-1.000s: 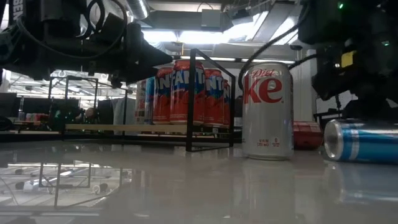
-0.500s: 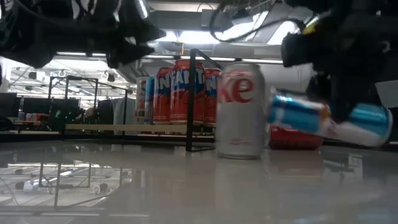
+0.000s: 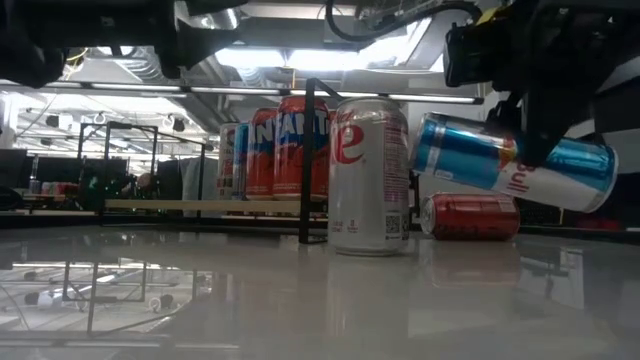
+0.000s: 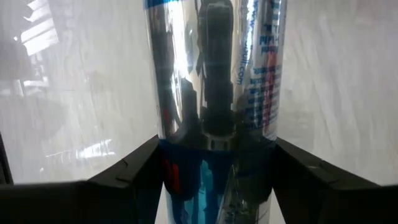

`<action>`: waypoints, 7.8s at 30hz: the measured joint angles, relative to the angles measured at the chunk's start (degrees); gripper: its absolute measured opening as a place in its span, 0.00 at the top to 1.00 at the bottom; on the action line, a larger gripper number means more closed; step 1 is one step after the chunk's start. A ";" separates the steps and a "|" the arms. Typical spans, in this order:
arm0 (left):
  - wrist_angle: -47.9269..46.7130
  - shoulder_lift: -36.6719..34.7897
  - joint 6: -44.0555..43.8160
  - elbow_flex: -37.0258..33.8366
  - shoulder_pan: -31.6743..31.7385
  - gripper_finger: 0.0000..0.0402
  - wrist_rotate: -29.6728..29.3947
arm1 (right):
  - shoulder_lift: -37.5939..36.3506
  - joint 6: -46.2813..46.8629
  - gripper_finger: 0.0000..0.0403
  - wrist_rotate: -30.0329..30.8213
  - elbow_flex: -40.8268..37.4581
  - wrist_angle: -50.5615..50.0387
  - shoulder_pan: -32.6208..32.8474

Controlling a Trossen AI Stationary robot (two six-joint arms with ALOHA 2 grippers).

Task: Pick and place cans onto a shelf
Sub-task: Put the blue and white soda can on the shelf aligned with the other blue and white soda cans

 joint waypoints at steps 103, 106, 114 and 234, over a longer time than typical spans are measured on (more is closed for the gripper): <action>-44.02 27.80 -32.00 25.83 -10.61 0.19 3.10 | 13.86 16.59 0.13 2.03 -0.09 21.50 8.57; -44.02 27.80 -32.00 25.81 -10.61 0.19 3.08 | 13.24 16.65 0.13 2.02 -0.09 20.86 8.57; -44.02 27.80 -32.01 25.81 -10.04 0.19 4.08 | 8.35 16.78 0.13 4.57 -0.02 17.01 8.57; -81.95 28.11 -69.39 40.13 -7.85 0.19 38.55 | 13.18 43.95 0.13 11.13 -0.07 16.68 22.01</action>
